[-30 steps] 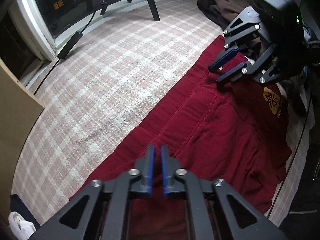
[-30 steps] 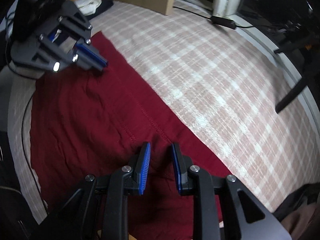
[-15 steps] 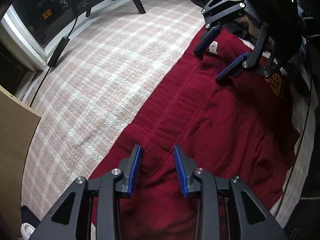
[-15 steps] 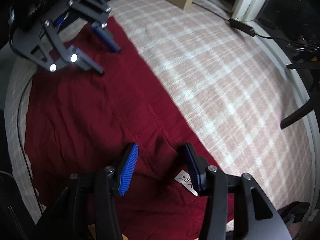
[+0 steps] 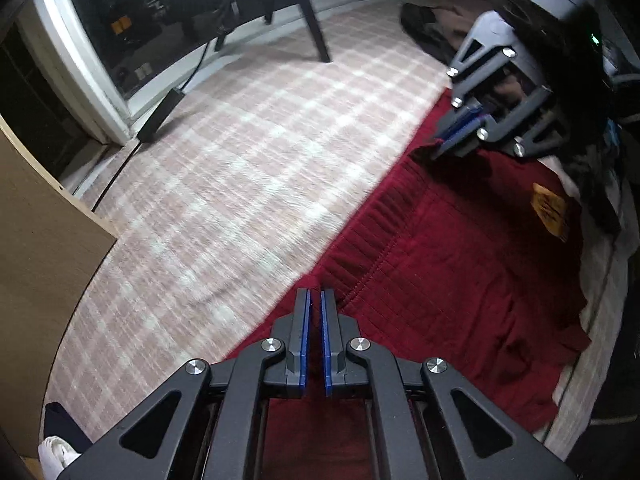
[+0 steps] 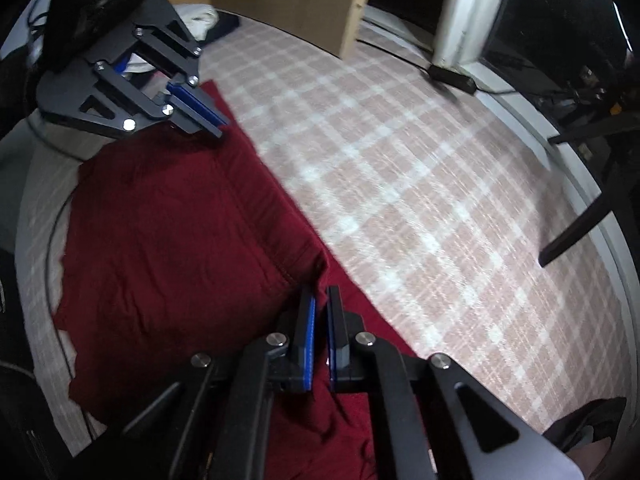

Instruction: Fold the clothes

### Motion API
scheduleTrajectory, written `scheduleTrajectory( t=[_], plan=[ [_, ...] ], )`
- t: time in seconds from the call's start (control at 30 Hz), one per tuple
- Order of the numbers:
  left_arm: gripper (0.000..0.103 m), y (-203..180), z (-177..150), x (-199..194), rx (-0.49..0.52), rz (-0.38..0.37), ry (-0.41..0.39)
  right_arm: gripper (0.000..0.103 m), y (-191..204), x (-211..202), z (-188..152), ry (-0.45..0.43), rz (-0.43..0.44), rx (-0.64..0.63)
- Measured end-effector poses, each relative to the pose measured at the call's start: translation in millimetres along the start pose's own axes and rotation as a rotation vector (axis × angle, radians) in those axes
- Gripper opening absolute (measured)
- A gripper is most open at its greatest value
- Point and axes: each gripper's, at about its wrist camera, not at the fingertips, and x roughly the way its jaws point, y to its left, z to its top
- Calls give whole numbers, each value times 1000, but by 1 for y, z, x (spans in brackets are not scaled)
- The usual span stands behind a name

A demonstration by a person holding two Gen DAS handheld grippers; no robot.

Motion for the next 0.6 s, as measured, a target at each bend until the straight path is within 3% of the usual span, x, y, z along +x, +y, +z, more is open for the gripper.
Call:
scheduleTrajectory(
  t=[0.1, 0.13, 0.17, 0.23, 0.37, 0.5, 0.6],
  plan=[
    [11, 0, 5, 20, -24, 22, 38, 6, -3, 6, 3, 19, -35, 19],
    [17, 2, 4, 17, -35, 31, 35, 14, -3, 5, 3, 23, -48, 30],
    [21, 4, 3, 14, -46, 40, 33, 31, -4, 5, 3, 27, -61, 40],
    [24, 13, -3, -2, -74, 66, 9, 50, -10, -1, -8, 15, -69, 101],
    [23, 48, -38, -48, -194, 139, -56, 50, -26, -17, -43, -27, -69, 258],
    [23, 84, -78, -48, -370, 99, -41, 50, -43, -33, -78, -68, -68, 415],
    [24, 84, -88, -30, -429, 45, -11, 50, -55, -45, -104, -100, -67, 533]
  ],
)
